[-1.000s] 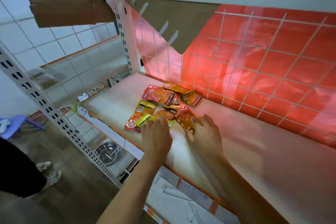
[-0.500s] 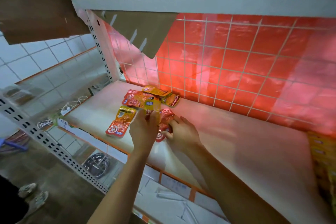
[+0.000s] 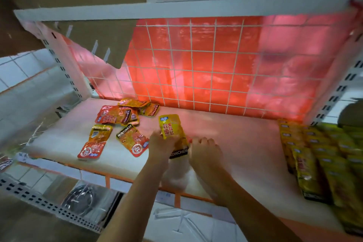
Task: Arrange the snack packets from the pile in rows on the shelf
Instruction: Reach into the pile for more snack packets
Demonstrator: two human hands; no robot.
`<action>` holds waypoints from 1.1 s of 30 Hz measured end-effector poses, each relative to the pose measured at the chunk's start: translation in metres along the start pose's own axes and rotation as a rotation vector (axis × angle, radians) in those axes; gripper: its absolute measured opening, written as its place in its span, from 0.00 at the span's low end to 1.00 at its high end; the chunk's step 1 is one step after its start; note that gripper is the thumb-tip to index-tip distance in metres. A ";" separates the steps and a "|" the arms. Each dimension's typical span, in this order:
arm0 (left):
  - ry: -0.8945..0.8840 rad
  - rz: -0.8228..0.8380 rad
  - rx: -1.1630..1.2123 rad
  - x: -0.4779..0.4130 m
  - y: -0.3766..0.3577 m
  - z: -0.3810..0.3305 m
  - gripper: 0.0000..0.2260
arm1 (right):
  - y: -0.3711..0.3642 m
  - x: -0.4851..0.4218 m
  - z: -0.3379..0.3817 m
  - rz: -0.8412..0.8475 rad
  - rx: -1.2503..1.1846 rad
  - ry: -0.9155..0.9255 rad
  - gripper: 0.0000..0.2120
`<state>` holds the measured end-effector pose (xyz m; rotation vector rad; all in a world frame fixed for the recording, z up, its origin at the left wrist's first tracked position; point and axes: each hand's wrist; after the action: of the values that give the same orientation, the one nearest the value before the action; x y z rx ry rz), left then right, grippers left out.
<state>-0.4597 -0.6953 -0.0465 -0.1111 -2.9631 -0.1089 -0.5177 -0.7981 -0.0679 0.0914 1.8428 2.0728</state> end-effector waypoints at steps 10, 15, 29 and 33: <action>0.038 0.259 0.113 0.047 -0.099 -0.010 0.06 | 0.052 0.039 -0.130 -0.107 -0.637 -0.476 0.05; 0.100 0.392 0.127 0.094 -0.161 -0.006 0.05 | 0.078 0.078 -0.191 -0.280 -0.727 -0.566 0.05; -0.082 0.347 -0.392 0.168 -0.225 0.034 0.08 | 0.118 0.145 -0.317 -0.333 -0.847 -0.651 0.06; -0.191 0.223 -0.593 0.184 -0.234 0.031 0.14 | 0.119 0.159 -0.335 -0.316 -0.857 -0.621 0.09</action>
<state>-0.6647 -0.9128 -0.0602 -0.5491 -2.9689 -0.9890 -0.7883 -1.0755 -0.0313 0.1768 0.5095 2.0918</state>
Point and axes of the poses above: each hand's wrist, its own x-axis away from the middle knuckle, its own y-axis out of the back of the hand, z = x × y, and after that the axes turned 3 degrees about x, right-handed
